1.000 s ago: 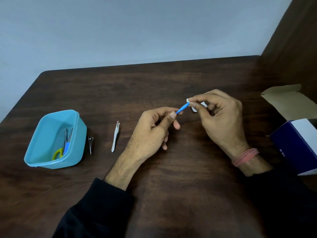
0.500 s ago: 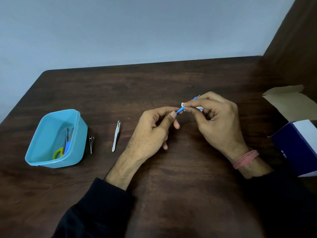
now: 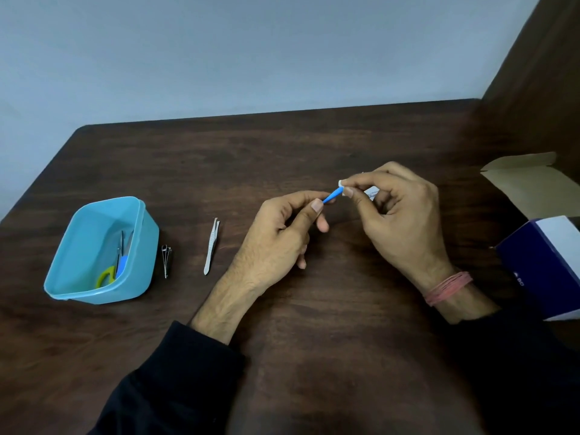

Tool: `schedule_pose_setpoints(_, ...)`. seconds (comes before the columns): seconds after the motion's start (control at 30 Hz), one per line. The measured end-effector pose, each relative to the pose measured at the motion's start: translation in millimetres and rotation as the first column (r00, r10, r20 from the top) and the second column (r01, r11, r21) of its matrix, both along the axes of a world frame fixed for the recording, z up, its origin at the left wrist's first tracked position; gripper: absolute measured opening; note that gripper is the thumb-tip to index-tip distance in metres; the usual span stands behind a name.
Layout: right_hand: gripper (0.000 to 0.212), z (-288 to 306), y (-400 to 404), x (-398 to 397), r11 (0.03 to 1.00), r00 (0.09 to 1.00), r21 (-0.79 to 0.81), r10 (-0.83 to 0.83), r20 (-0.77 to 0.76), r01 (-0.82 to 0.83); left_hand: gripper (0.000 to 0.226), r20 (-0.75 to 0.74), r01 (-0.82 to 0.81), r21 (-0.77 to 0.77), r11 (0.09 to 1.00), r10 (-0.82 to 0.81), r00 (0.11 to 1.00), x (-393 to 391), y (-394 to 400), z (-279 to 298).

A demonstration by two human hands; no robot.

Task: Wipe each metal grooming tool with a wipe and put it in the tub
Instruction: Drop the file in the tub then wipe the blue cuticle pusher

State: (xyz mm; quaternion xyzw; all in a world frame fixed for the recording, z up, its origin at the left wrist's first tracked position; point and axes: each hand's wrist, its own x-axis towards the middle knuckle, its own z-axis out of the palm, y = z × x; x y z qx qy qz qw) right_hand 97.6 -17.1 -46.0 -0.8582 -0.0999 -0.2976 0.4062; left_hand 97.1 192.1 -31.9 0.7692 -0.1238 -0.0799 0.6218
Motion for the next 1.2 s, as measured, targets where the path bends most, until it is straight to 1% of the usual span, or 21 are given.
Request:
schedule_pose_setpoints(0.1,0.009,0.4,2.9,-2.6,0.998,0.998,-0.023,0.055,0.008,-0.054,0.028,-0.001,0.015,-0.023,1.000,-0.015,1.000,-1.1,0.0,1.0)
schedule_pose_setpoints(0.23,0.010,0.8,3.0,-2.2,1.000,1.000,-0.015,0.028,0.014,-0.027,0.031,-0.014,0.034,-0.026,0.999,-0.035,0.999,-1.4,-0.1,2.1)
schedule_pose_setpoints(0.37,0.009,1.3,4.8,-4.2,0.995,0.995,-0.047,0.094,0.028,-0.092,0.040,-0.015,0.050,-0.013,0.999,-0.050,0.999,-2.2,0.4,3.4)
schedule_pose_setpoints(0.47,0.009,1.8,3.4,-4.0,0.994,0.994,-0.028,0.108,0.024,-0.107,0.042,-0.008,0.057,-0.008,0.998,-0.058,0.998,-2.8,0.9,3.9)
schedule_pose_setpoints(0.73,0.015,0.6,1.0,-3.8,0.992,0.992,-0.016,0.126,0.021,-0.126,0.035,0.021,0.082,0.011,0.997,-0.082,0.996,-1.6,1.9,2.5)
schedule_pose_setpoints(0.87,0.014,1.0,3.1,-5.7,0.975,0.976,-0.046,0.216,0.011,-0.216,0.034,0.018,0.080,-0.002,0.997,-0.080,0.997,-2.8,2.3,2.2)
schedule_pose_setpoints(1.0,0.013,0.7,1.4,-3.5,0.981,0.981,-0.038,0.191,0.017,-0.190,0.032,0.017,0.079,0.020,0.997,-0.080,0.997,-1.4,2.3,1.1)
schedule_pose_setpoints(1.13,0.013,0.3,1.9,-4.4,0.972,0.973,-0.051,0.231,0.013,-0.230,0.035,0.019,0.082,0.005,0.997,-0.082,0.996,-2.1,1.9,1.9)
schedule_pose_setpoints(1.2,0.013,0.2,0.5,-2.4,0.978,0.978,-0.035,0.206,0.019,-0.205,0.036,0.020,0.084,0.001,0.996,-0.084,0.996,-1.7,1.1,2.0)
